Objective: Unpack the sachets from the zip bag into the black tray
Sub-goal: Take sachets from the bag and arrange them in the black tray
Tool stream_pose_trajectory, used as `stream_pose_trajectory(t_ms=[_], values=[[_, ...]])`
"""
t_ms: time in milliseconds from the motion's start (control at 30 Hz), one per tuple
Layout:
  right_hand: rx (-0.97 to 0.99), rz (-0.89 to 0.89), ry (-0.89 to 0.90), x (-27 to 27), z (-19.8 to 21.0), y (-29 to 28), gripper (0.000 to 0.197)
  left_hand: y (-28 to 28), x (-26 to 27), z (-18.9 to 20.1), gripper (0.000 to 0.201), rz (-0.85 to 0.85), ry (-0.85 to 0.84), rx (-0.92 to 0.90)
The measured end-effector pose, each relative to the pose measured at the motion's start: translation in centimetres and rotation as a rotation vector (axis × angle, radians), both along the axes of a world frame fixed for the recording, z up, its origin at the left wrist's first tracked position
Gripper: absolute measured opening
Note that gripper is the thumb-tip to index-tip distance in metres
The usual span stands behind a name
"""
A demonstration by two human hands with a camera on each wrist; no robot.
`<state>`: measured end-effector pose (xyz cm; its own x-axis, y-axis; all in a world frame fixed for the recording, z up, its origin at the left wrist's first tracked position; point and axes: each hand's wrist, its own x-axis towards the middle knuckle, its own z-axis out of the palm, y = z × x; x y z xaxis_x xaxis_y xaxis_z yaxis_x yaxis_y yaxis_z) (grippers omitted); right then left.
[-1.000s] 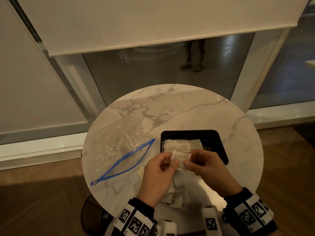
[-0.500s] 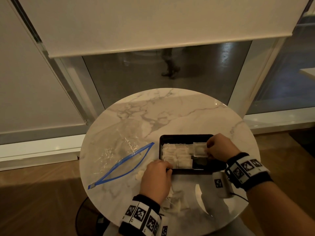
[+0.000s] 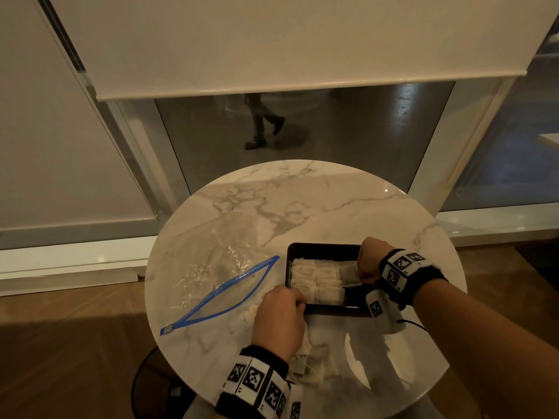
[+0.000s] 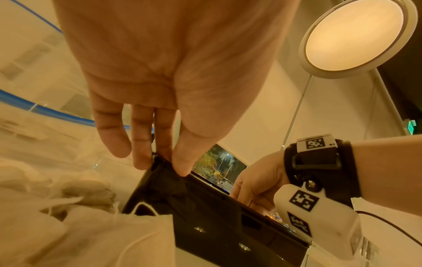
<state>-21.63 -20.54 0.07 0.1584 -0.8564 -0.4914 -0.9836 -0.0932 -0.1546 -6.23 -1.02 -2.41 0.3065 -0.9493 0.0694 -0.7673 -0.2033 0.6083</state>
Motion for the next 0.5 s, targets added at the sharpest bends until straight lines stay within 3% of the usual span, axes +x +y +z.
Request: stream_pose_trajectory(t_ms=[300,500], values=[[0.057,-0.021,0.011,0.09,-0.17,0.07,0.022,-0.09,0.03,-0.21,0.018,-0.001,0.008,0.011],[-0.023,-0.022,0.019,0.02,0.65,0.43,0.025,-0.09,0.58,-0.48,0.016,0.009,0.031,0.010]])
